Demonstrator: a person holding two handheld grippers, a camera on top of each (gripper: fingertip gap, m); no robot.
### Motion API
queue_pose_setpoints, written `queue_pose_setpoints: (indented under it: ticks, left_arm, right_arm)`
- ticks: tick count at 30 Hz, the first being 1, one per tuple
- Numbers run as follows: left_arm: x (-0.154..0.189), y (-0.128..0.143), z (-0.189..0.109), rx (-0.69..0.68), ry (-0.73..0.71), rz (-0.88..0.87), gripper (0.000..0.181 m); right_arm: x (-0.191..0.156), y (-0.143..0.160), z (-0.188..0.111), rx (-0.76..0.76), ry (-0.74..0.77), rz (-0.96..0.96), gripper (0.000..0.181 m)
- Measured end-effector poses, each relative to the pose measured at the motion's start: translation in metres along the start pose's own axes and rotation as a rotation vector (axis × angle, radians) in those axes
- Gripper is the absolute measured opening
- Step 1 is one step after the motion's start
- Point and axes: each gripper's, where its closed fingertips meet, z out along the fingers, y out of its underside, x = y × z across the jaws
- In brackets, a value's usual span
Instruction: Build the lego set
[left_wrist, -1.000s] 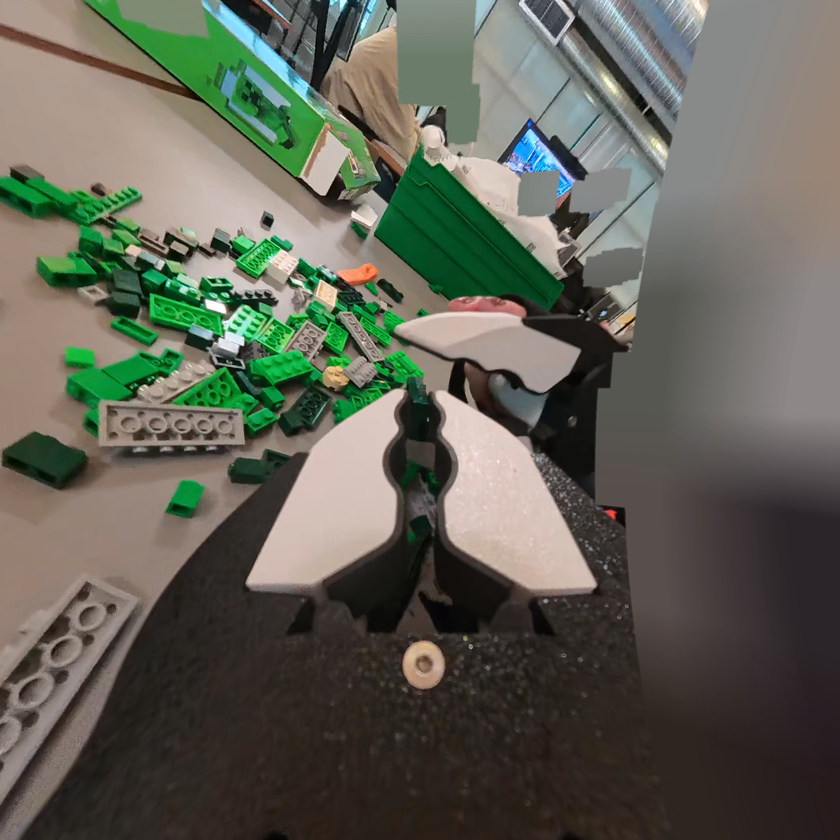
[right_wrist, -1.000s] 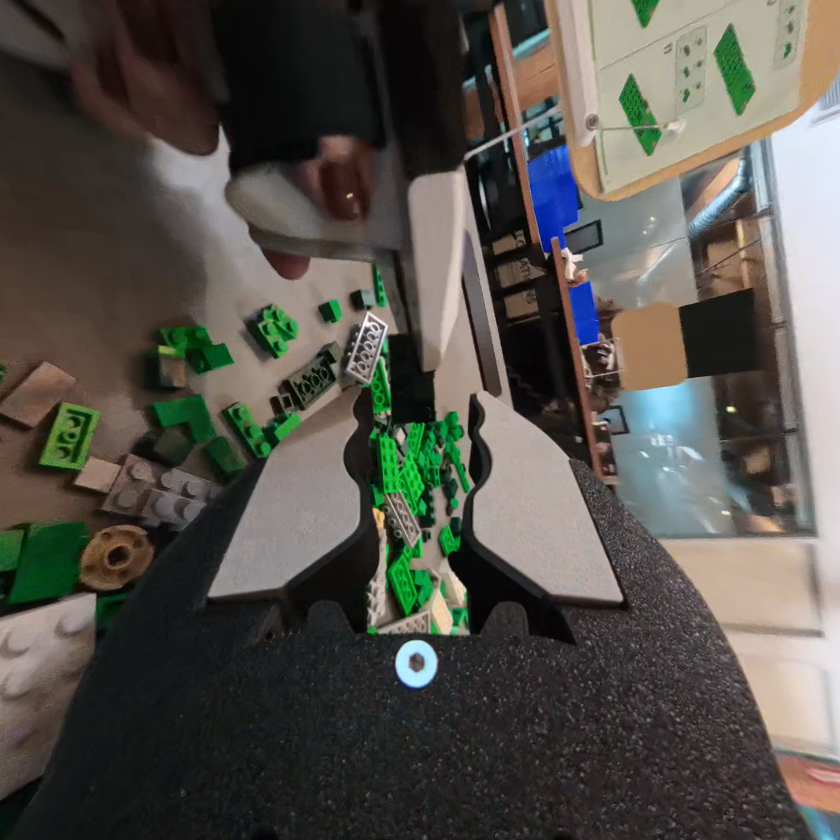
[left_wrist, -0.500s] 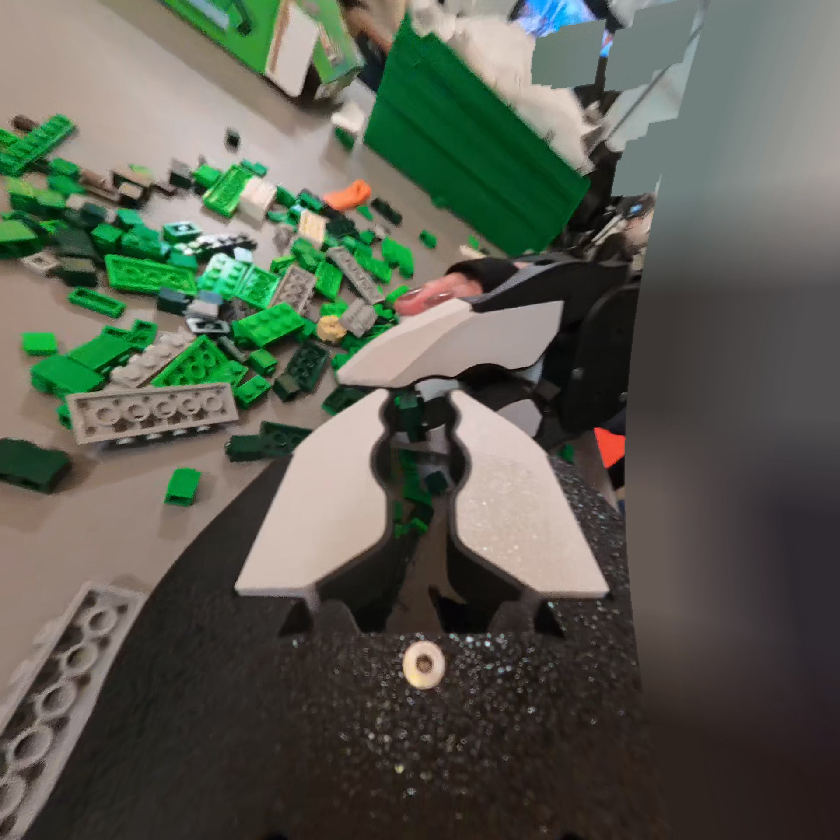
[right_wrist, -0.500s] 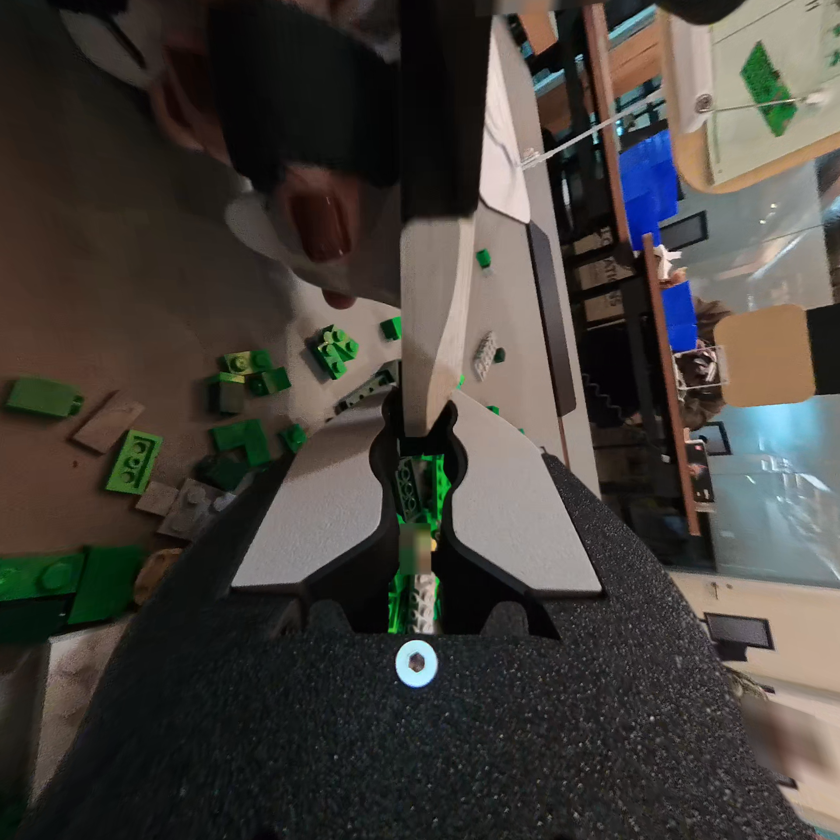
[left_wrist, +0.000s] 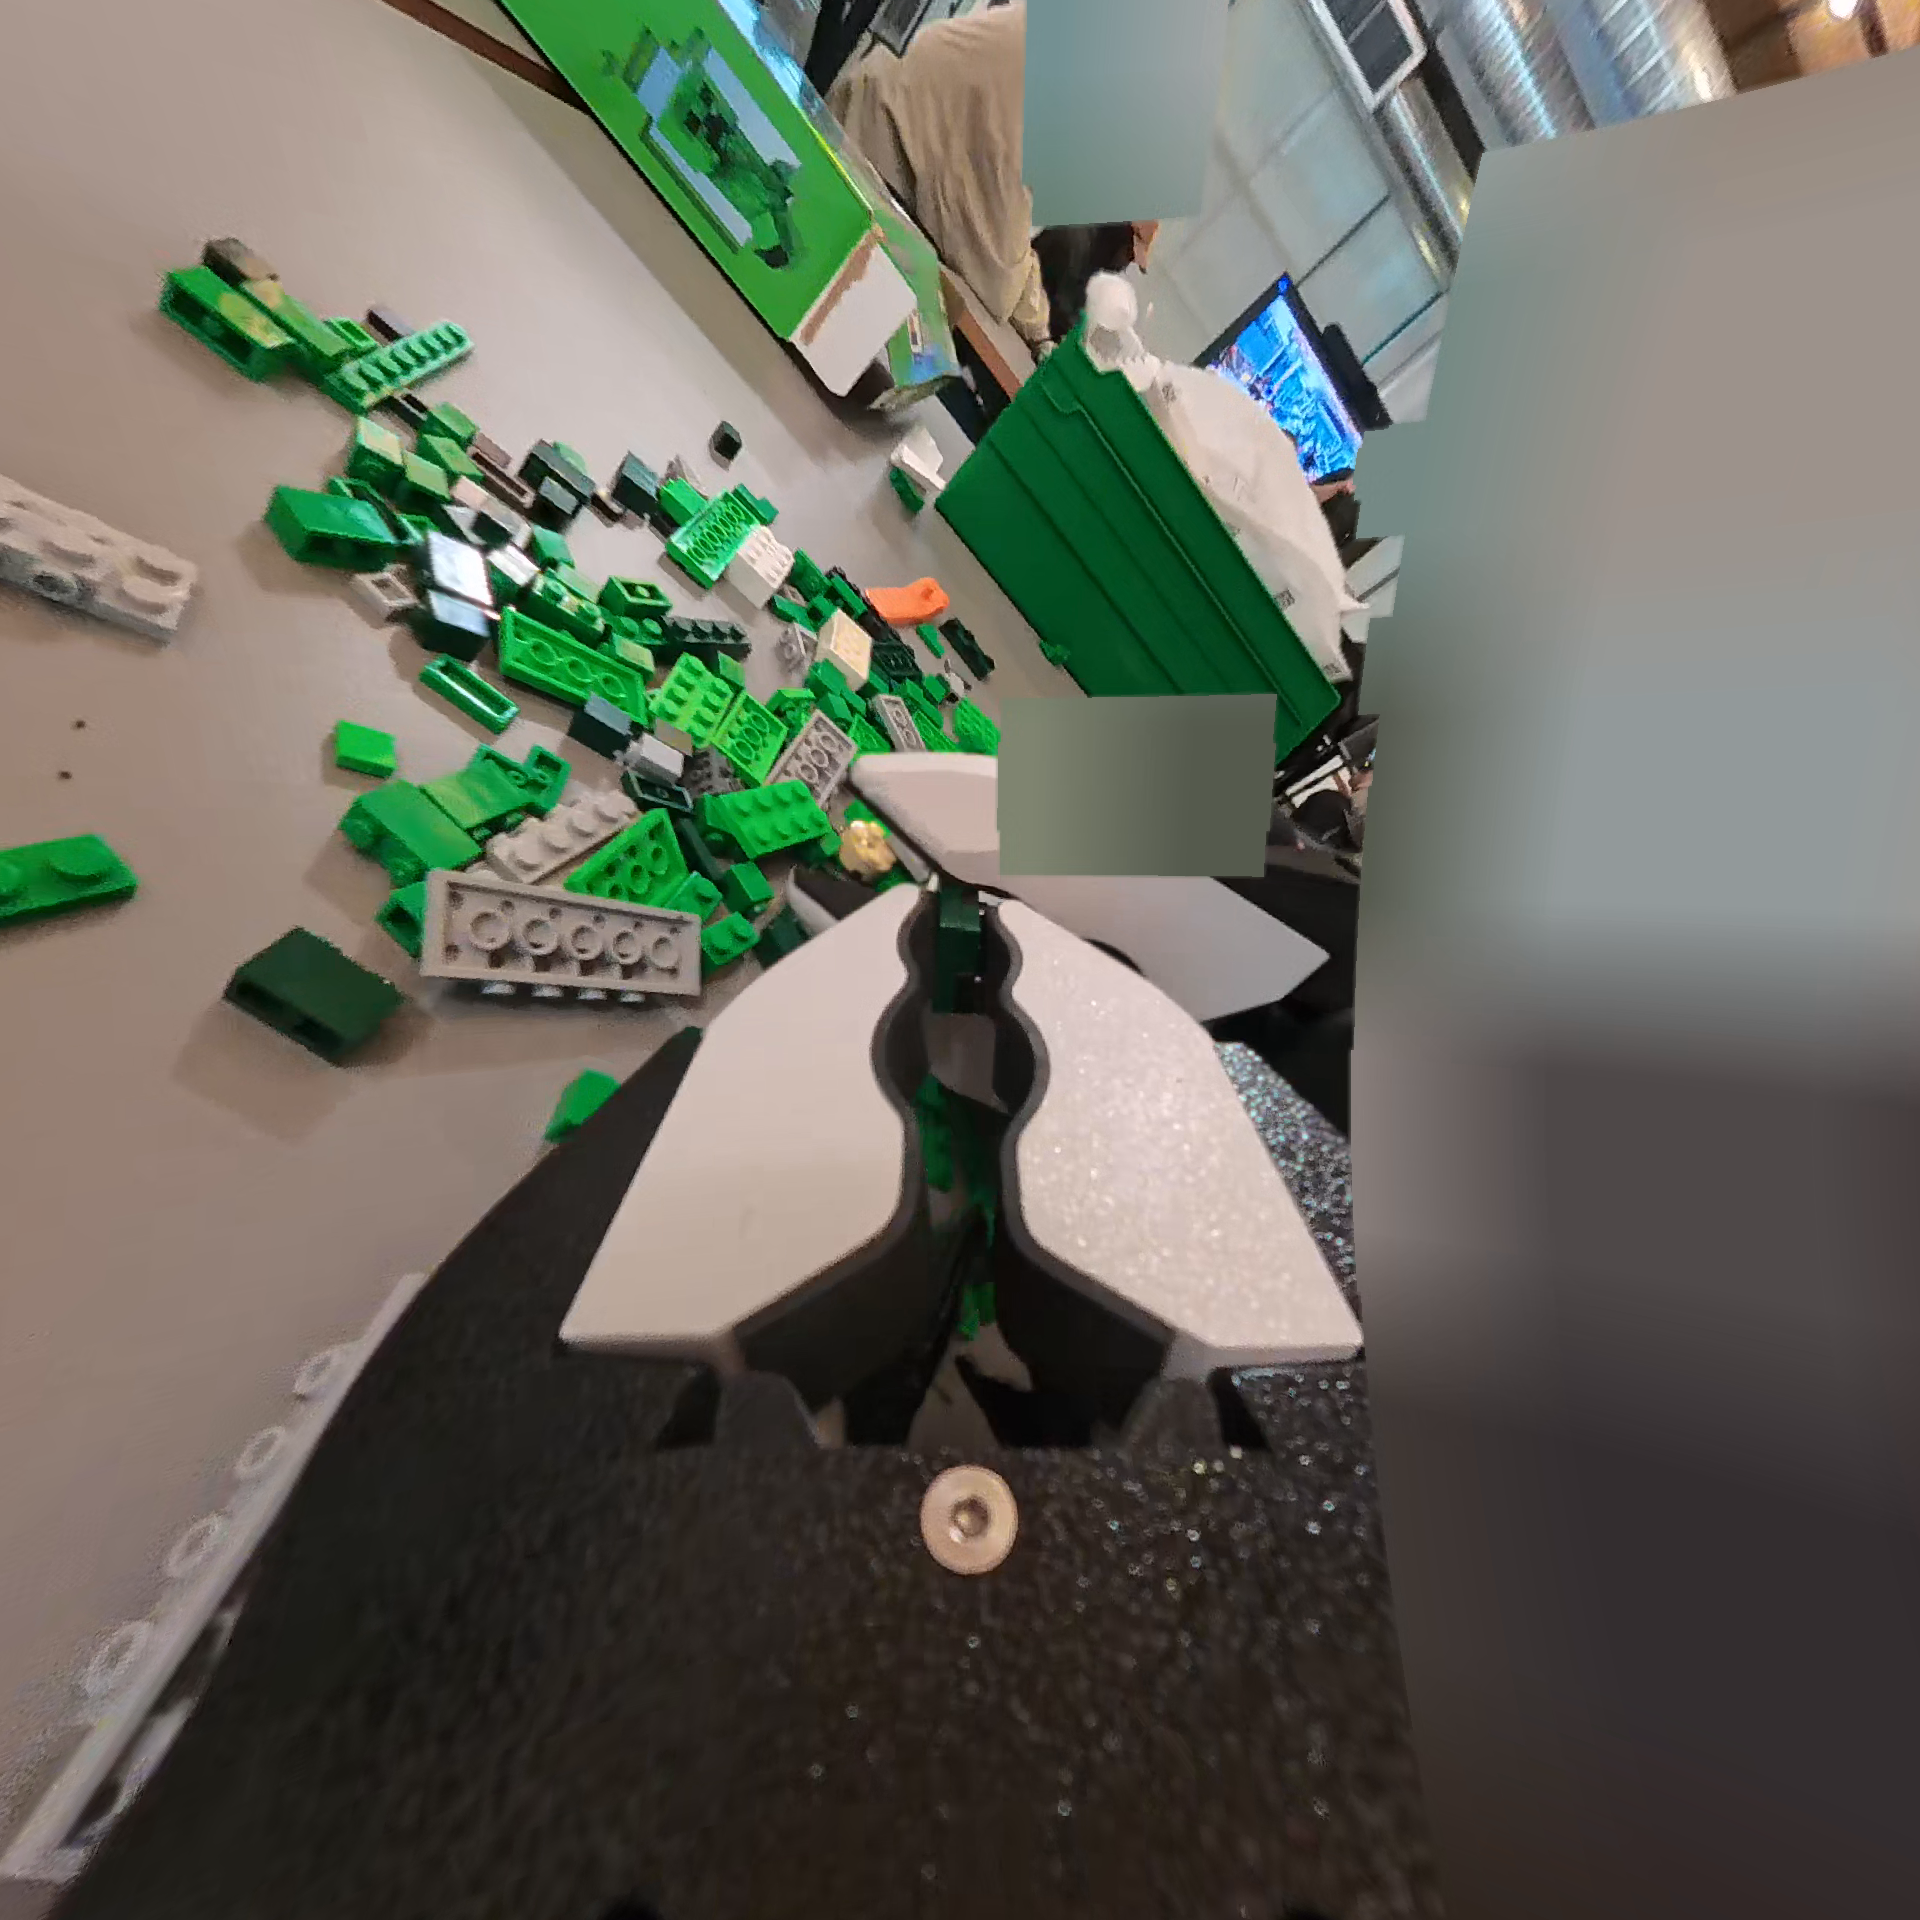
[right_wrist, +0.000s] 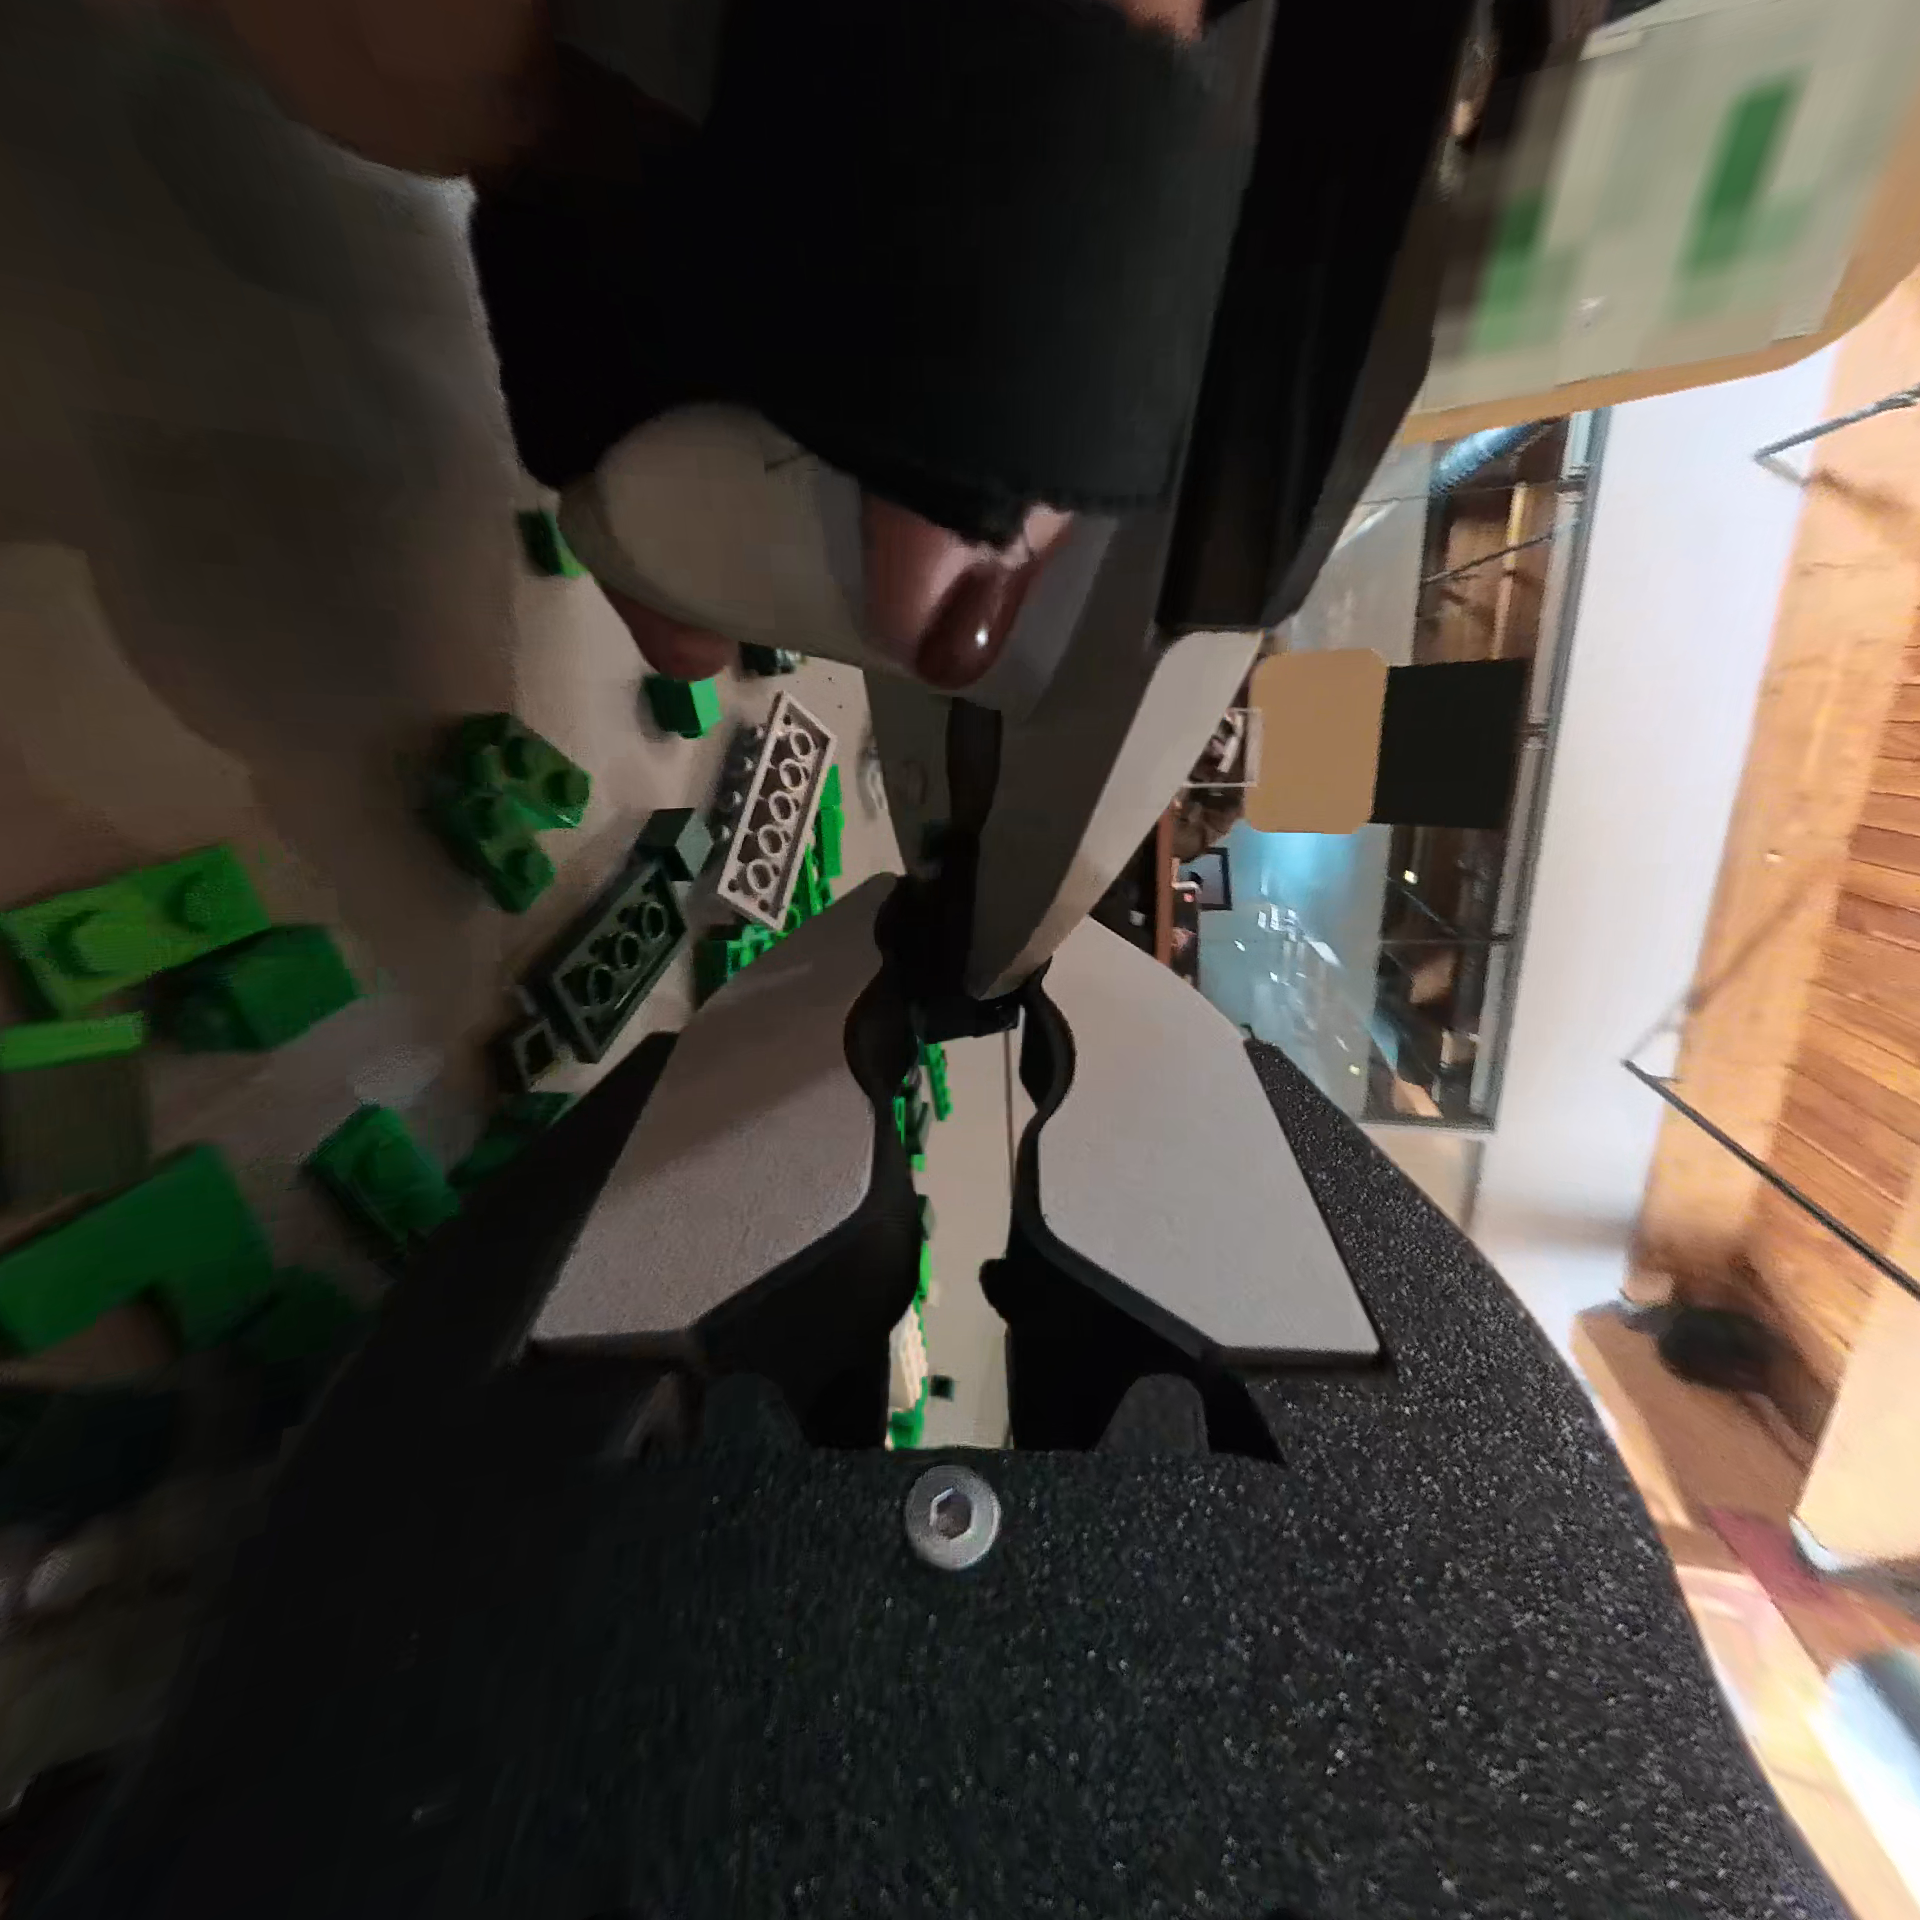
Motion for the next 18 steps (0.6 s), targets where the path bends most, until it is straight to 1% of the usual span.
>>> queue_pose_setpoints:
  ticks: [8, 10, 12, 14, 16, 17, 18]
  left_arm:
    - [-0.013, -0.013, -0.005, 0.092, -0.023, -0.122, 0.007]
    - [-0.016, -0.015, -0.007, 0.103, -0.014, -0.160, 0.007]
    - [-0.016, -0.016, -0.009, 0.110, -0.010, -0.164, 0.007]
    - [-0.016, -0.016, -0.008, 0.109, -0.030, -0.129, 0.008]
    - [-0.016, -0.014, -0.006, 0.096, -0.068, -0.075, 0.008]
    - [-0.016, -0.012, -0.005, 0.086, -0.078, -0.056, 0.008]
    - [-0.016, -0.011, -0.004, 0.076, -0.087, -0.042, 0.008]
  right_arm:
    - [0.007, -0.002, 0.016, -0.019, 0.082, -0.060, 0.018]
    - [0.006, -0.003, 0.019, -0.006, 0.071, -0.029, 0.019]
    - [0.005, -0.006, 0.020, 0.037, 0.026, 0.069, 0.021]
    - [0.001, -0.005, 0.022, 0.059, -0.062, 0.203, 0.023]
    - [-0.005, 0.002, 0.024, 0.043, -0.144, 0.306, 0.037]
    - [-0.008, 0.003, 0.025, 0.045, -0.181, 0.326, 0.039]
    - [-0.011, 0.002, 0.024, 0.061, -0.206, 0.337, 0.033]
